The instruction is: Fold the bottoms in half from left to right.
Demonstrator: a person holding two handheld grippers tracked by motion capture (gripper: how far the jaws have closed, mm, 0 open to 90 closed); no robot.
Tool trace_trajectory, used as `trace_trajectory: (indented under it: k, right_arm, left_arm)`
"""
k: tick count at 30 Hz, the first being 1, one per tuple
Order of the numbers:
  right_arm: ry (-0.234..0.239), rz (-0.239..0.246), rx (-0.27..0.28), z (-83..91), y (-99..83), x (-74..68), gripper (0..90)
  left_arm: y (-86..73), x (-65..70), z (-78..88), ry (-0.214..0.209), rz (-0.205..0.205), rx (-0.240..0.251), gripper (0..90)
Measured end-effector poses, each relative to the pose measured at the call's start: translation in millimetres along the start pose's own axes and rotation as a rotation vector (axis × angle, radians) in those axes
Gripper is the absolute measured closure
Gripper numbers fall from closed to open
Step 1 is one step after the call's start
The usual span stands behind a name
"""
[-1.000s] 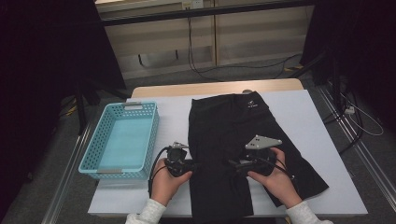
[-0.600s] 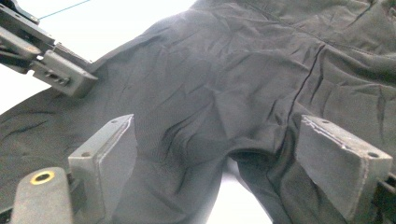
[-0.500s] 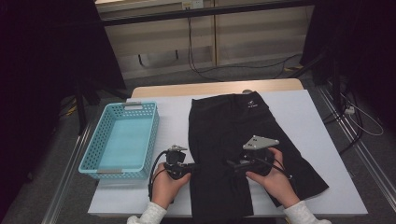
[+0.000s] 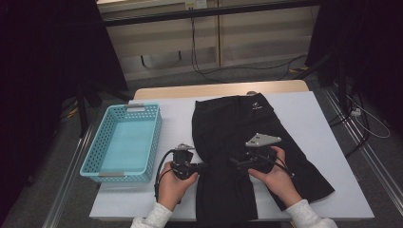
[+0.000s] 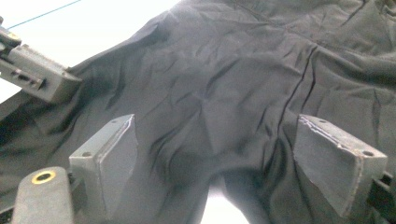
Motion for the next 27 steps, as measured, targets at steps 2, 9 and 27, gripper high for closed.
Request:
trace_trajectory:
  k: [2, 9, 27]
  right_arm:
    - [0.003, 0.002, -0.004, -5.7, 4.1, 0.6, 15.4]
    - [0.001, -0.036, -0.006, -27.2, 14.6, 6.0, 15.7]
    - [0.011, -0.055, -0.043, -63.5, 26.7, 2.1, 17.7]
  left_arm:
    - [1.5, 1.5, 1.0, -0.011, 0.000, 0.006, 89.2]
    - [6.7, 4.1, 3.6, -0.022, -0.011, 0.029, 89.1]
    - [9.9, 11.3, -1.5, -0.036, -0.033, 0.053, 89.2]
Point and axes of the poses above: each handheld gripper's, and its own axes: z roughly backward along the jaws, y roughly out of its top, x roughly to its right, the point moved 8 cm from there along -z, roughly forward along the jaws, and after that the axes turned 10 degrees about x, right-handed, at the moved point
